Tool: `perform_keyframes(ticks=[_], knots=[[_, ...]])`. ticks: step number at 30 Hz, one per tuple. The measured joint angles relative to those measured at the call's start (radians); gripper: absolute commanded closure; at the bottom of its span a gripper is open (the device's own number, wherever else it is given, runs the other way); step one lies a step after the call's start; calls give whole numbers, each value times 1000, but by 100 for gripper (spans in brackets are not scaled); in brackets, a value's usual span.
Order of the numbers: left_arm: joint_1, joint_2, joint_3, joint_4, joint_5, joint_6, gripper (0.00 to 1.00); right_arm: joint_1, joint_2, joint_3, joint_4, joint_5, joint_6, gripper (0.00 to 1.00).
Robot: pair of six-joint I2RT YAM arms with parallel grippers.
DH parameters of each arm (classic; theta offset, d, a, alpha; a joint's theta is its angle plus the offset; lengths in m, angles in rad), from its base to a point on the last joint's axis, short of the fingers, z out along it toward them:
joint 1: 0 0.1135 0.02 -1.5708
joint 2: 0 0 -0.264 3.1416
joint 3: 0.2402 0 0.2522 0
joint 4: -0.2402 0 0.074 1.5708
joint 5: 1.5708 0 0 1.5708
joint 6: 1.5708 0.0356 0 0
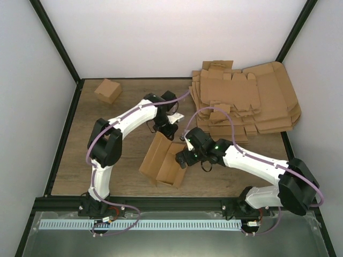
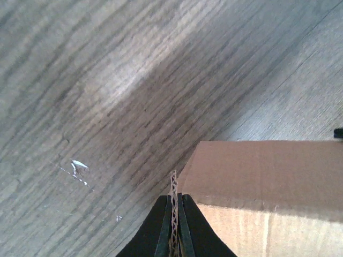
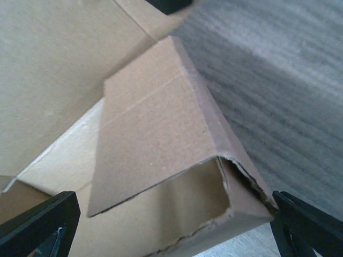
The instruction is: Fold the paper box
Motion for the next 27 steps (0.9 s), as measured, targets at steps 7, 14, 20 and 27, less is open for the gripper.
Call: perform_keyframes(ticks=[7,14,20,27], knots=[[-1,0,62,-8,-20,-2,96,-2,-18,124,-17,17,-59,0],[-2,-1,74,-23,-31,-7,96,-84,-35,143,-9,-28,-90,4],[-5,-11,85,-29,-31,-14,96,-117,-5,173,-12,-35,-121,27],[-10,-15,87,-29,-31,-18,96,-117,86,225,13,-35,-147,33]])
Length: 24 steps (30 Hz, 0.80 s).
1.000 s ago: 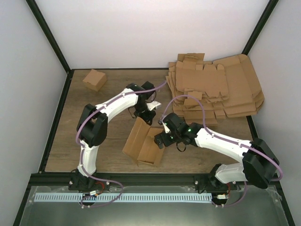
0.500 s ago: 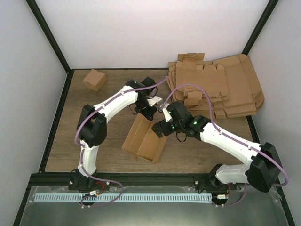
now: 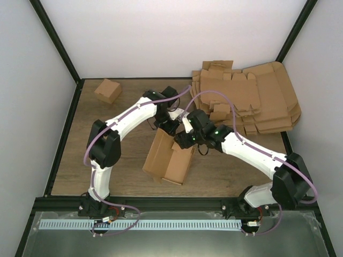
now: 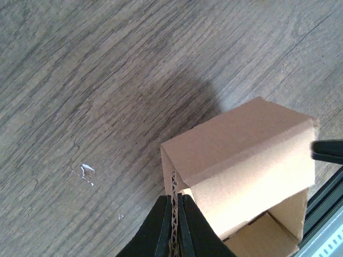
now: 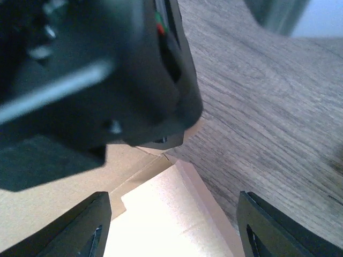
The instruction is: Fold the paper box
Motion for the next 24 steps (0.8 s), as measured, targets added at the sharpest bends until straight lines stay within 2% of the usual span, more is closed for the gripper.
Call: perform_keyframes(ticks=[6,9,18,24], knots=[[-3,0,0,-4,-12,-1,96,0,10,-85,73,-9,-9,35],[-1,5,0,-12,-30,-4,96,0,31,-90,110,-16,-10,40],[7,10,0,-21,-69,-11,96,1,87,-99,225,15,12,40],[-4,11,0,-14,-39,-5,96,0,-3,-297,312,11,56,32]])
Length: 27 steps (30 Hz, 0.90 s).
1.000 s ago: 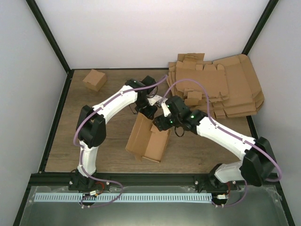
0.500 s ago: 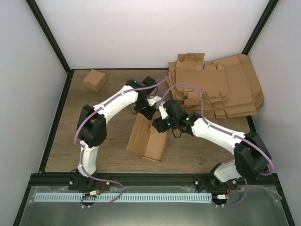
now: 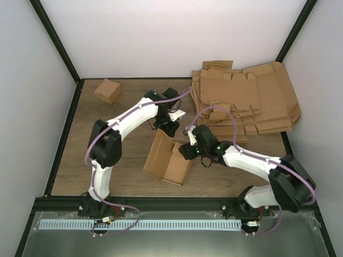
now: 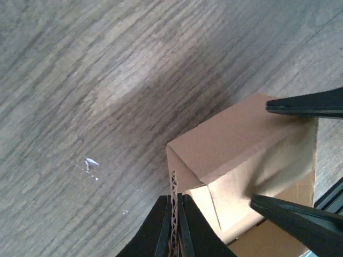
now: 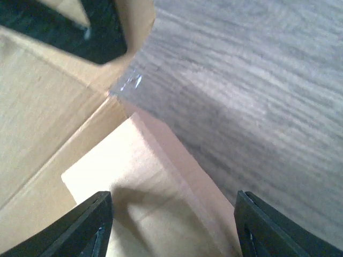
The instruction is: Fold the paper box
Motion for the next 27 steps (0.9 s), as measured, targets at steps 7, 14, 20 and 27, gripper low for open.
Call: perform_keyframes(ticks=[7,14,20,27], knots=[[-11,0,1,-2,6,3,96,-13,-122,-61,44,-38,18,34],[-10,0,1,4,12,3,96,-21,31,8,13,-14,18,36],[-10,0,1,6,23,3,96,-21,56,11,9,-21,14,41],[-10,2,1,16,70,5,95,-24,56,11,-3,-48,-7,51]])
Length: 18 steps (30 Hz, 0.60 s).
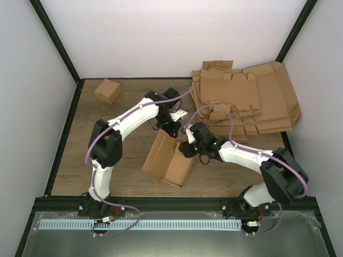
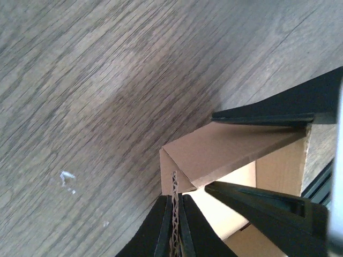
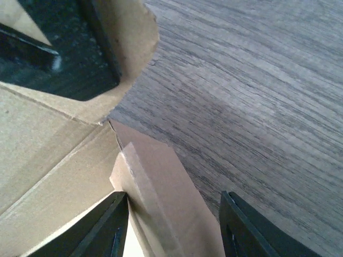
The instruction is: Fold the paper box
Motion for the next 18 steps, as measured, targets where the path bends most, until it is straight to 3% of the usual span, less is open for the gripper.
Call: perform_keyframes(ticks=[10,12,18], knots=[[1,42,0,71,129,1,92,61,36,-5,-26,57,-1,66],[3,53,0,87,140,1,86,85,49,-5,-29,81,8,69],[12,65,0,102,107,-16,55,108,61,-5,-25,166,40,75]])
